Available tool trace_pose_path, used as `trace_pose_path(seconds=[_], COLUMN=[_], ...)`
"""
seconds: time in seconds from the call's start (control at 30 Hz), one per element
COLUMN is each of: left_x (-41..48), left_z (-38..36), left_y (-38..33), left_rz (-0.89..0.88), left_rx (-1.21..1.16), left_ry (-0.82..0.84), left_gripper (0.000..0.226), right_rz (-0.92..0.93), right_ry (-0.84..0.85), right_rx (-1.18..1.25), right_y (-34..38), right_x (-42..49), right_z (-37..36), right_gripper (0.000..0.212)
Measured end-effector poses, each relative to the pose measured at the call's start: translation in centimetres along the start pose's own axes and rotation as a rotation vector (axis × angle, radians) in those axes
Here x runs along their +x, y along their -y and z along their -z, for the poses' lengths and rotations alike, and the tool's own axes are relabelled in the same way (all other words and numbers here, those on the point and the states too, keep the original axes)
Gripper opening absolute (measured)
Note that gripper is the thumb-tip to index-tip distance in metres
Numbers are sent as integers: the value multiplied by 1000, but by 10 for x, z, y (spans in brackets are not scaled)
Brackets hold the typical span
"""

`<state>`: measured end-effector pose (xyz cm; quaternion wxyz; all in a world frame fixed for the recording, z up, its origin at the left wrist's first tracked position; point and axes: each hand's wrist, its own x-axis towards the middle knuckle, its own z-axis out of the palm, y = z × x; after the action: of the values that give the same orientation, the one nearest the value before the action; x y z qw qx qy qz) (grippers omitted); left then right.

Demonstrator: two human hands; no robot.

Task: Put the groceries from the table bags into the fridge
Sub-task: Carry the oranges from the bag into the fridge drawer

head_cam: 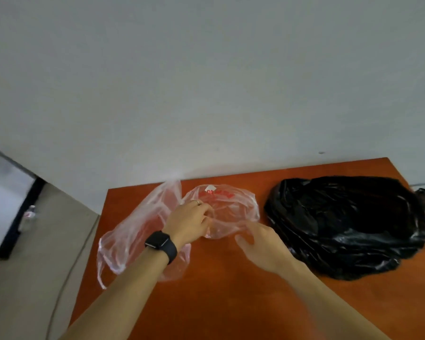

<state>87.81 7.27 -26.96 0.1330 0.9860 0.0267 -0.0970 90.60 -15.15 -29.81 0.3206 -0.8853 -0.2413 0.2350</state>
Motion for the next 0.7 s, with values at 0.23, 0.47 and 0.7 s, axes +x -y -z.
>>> trace_pose_path(seconds=[0.23,0.47,0.7], left_x=[107,138,142], left_z=[-37,-58,-72], left_y=[41,71,99], left_rz=[-142,-201,-166], left_rx=[169,436,481], left_ry=[223,371,490], left_gripper=[37,19,49], right_rz=[-169,-275,-331], right_ry=[27,73,335], right_rx=[30,49,-30], right_y=[13,11,11], right_x=[113,157,166], right_z=[-52,-91,-101], right_gripper=[30,28,83])
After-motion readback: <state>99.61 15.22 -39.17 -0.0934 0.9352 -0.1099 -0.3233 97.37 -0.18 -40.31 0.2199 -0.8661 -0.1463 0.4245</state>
